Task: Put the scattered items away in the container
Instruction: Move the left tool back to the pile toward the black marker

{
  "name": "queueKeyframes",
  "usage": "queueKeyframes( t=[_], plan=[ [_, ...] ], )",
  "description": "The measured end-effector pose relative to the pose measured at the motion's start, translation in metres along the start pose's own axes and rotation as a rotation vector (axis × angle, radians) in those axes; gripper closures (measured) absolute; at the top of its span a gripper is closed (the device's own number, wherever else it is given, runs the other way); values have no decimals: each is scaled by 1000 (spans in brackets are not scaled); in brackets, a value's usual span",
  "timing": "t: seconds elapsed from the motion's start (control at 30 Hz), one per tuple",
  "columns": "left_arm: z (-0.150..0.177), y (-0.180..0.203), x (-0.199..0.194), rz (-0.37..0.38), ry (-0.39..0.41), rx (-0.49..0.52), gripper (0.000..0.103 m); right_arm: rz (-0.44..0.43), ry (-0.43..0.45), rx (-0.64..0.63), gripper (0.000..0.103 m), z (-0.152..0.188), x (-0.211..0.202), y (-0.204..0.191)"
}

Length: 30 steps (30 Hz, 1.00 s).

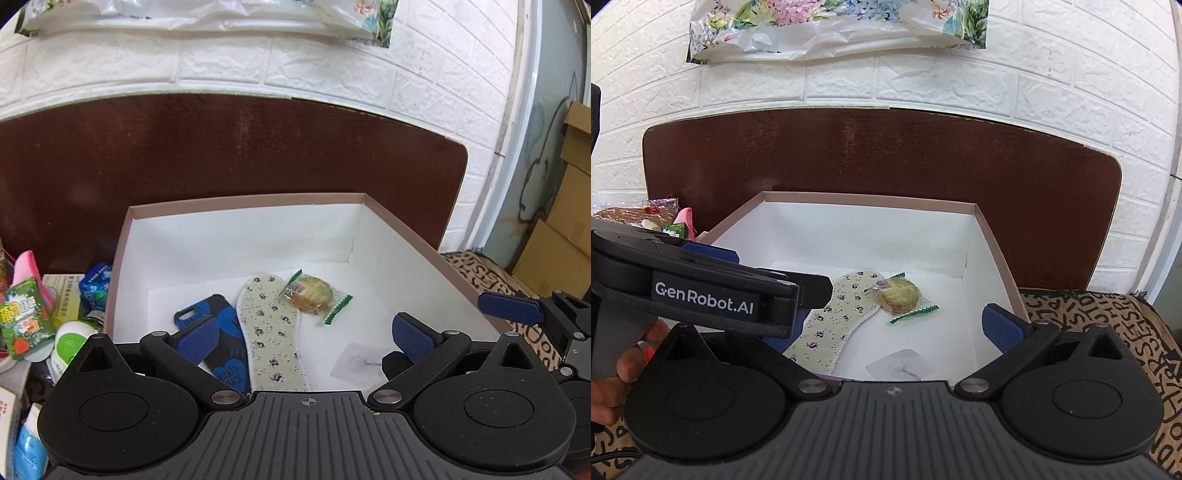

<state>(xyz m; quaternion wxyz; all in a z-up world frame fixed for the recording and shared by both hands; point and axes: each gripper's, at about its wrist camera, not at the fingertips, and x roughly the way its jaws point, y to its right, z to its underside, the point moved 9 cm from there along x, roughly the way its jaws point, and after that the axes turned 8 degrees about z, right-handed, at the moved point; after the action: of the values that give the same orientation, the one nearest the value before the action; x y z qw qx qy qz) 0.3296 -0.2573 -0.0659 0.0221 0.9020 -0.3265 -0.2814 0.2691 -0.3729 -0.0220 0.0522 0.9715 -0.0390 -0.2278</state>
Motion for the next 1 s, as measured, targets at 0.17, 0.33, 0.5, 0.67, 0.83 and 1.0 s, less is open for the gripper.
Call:
queueKeyframes(
  t=[0.17, 0.33, 0.5, 0.67, 0.83, 1.0],
  plan=[
    [0, 2, -15, -2, 18, 4, 0, -3, 13, -2, 0, -3, -13, -5],
    [4, 1, -40, -3, 42, -15, 0, -21, 37, 0, 0, -4, -34, -16],
    [18, -5, -74, -23, 76, -25, 0, -51, 64, -8, 0, 1, -59, -38],
    [37, -15, -108, -72, 98, -32, 0, -80, 83, -38, 0, 9, -81, -67],
    [59, -29, -142, -124, 120, -45, 0, -122, 97, -57, 0, 18, -98, -98],
    [83, -44, -173, -183, 130, -58, 0, -167, 98, -73, 0, 30, -113, -128]
  ],
)
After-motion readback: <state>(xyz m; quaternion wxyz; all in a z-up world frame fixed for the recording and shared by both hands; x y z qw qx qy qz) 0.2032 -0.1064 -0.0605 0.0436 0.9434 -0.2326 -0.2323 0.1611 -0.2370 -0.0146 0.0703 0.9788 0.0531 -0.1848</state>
